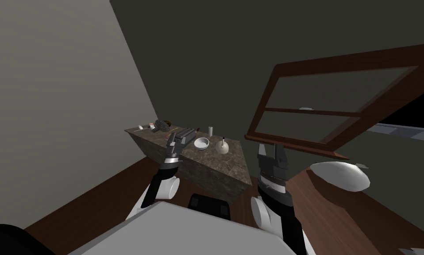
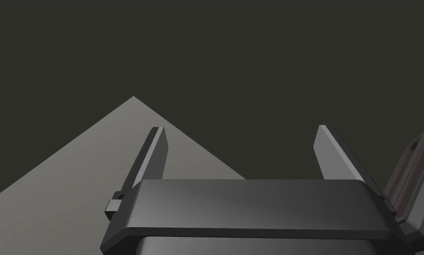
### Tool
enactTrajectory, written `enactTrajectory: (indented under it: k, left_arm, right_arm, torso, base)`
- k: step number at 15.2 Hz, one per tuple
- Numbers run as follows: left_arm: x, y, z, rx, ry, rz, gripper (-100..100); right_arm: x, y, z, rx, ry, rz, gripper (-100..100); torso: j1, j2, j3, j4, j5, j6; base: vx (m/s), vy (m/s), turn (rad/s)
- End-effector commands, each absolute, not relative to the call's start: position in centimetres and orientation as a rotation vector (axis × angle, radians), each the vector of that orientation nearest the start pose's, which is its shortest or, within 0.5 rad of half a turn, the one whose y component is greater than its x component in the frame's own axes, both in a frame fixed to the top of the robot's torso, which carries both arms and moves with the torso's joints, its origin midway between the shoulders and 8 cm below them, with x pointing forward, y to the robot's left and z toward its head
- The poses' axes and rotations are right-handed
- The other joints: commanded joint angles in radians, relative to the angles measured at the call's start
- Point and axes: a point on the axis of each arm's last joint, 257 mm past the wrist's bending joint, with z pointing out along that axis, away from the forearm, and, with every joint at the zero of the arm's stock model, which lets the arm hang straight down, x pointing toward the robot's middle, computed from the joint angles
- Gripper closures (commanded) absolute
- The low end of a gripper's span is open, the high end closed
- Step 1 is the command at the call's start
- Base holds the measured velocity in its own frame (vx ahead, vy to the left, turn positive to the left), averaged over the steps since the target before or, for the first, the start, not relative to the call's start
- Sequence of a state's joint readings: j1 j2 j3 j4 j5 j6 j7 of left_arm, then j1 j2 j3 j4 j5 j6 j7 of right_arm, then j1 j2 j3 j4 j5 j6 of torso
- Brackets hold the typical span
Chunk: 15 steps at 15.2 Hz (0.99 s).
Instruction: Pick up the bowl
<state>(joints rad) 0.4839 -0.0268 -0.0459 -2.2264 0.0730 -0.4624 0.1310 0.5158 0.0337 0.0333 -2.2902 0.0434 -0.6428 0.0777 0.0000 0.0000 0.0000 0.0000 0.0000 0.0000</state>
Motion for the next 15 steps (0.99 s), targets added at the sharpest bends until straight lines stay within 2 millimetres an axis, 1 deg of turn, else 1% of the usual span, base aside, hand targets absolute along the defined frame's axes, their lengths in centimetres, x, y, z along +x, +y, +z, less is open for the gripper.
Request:
enactTrajectory:
  k: [1, 2, 4, 5, 6, 7, 8, 9, 10, 11, 12, 13, 14, 15]
  left_arm:
    - [36.6, 27.5, -0.6, -0.833, 0.605, -1.491, -100]
    - [36.6, 27.5, -0.6, -0.833, 0.605, -1.491, -100]
    - [37.2, 27.9, -1.6, -0.839, 0.677, -1.465, -100]
    - [37.2, 27.8, -1.6, -0.834, 0.684, -1.464, -100]
    - [37.7, 28.2, -2.3, -0.843, 0.726, -1.445, -100]
    - [37.7, 28.2, -2.3, -0.843, 0.726, -1.445, -100]
    - [38.1, 28.7, -3.0, -0.858, 0.768, -1.421, -100]
    - [38.1, 28.7, -3.0, -0.858, 0.768, -1.421, -100]
    - [38.5, 29.4, -3.7, -0.871, 0.805, -1.395, -100]
    - [38.6, 29.4, -3.9, -0.878, 0.810, -1.392, -100]
    - [39.0, 30.2, -4.5, -0.892, 0.843, -1.365, -100]
    - [39.1, 30.2, -4.8, -0.903, 0.851, -1.360, -100]
    - [39.3, 31.1, -5.2, -0.912, 0.876, -1.334, -100]
    - [39.6, 31.2, -5.7, -0.929, 0.889, -1.325, -100]
  right_arm:
    - [31.7, -26.3, 4.9, 0.520, 0.530, 1.257, 0]
    - [31.7, -26.3, 4.9, 0.519, 0.530, 1.258, 0]
    - [31.7, -26.3, 4.9, 0.519, 0.530, 1.258, 0]
    - [31.7, -26.3, 4.9, 0.519, 0.530, 1.258, 0]
    - [31.7, -26.3, 4.9, 0.519, 0.530, 1.258, 0]
    - [31.7, -26.3, 4.9, 0.519, 0.530, 1.258, 0]
    - [31.7, -26.3, 4.9, 0.519, 0.530, 1.257, 0]
    - [31.7, -26.3, 4.9, 0.519, 0.530, 1.258, 0]
    - [31.7, -26.3, 4.9, 0.519, 0.530, 1.257, 0]
    - [31.7, -26.3, 4.9, 0.519, 0.530, 1.258, 0]
    - [31.7, -26.3, 4.9, 0.519, 0.530, 1.257, 0]
    - [31.7, -26.3, 4.9, 0.519, 0.530, 1.258, 0]
    - [31.7, -26.3, 4.9, 0.519, 0.530, 1.257, 0]
    - [31.7, -26.3, 4.9, 0.519, 0.530, 1.258, 0]
  torso:
    - [0.000, 0.000, 0.000, 0.000, 0.000, 0.000]
    - [0.001, 0.002, 0.001, 0.000, 0.000, 0.000]
    - [0.002, 0.005, 0.003, 0.001, 0.000, 0.000]
    - [0.003, 0.006, 0.003, 0.001, 0.001, 0.000]
    - [0.003, 0.007, 0.004, 0.001, 0.001, 0.000]
    - [0.003, 0.007, 0.004, 0.001, 0.001, 0.000]
    - [0.003, 0.006, 0.003, 0.001, 0.001, 0.000]
    - [0.003, 0.005, 0.003, 0.001, 0.001, 0.000]
    - [0.002, 0.004, 0.003, 0.001, 0.001, 0.000]
    - [0.002, 0.004, 0.002, 0.001, 0.000, 0.001]
    - [0.002, 0.004, 0.002, 0.001, 0.000, 0.000]
    - [0.003, 0.003, 0.002, 0.001, 0.001, 0.001]
    - [0.003, 0.003, 0.002, 0.001, 0.001, 0.000]
    - [0.003, 0.003, 0.002, 0.001, 0.001, 0.000]
  base:
    - [-0.043, 0.009, -0.067]
    - [-0.078, 0.023, -0.086]
    - [-0.090, 0.032, -0.145]
    - [-0.092, 0.033, -0.131]
    - [-0.088, 0.033, -0.141]
    - [-0.064, 0.028, -0.097]
    - [-0.052, 0.020, -0.131]
    - [-0.044, 0.019, -0.126]
    - [-0.043, 0.017, -0.193]
    - [-0.043, 0.022, -0.163]
    - [-0.042, 0.027, -0.201]
    - [-0.038, 0.027, -0.156]
    - [-0.037, 0.026, -0.176]
    - [-0.038, 0.027, -0.170]
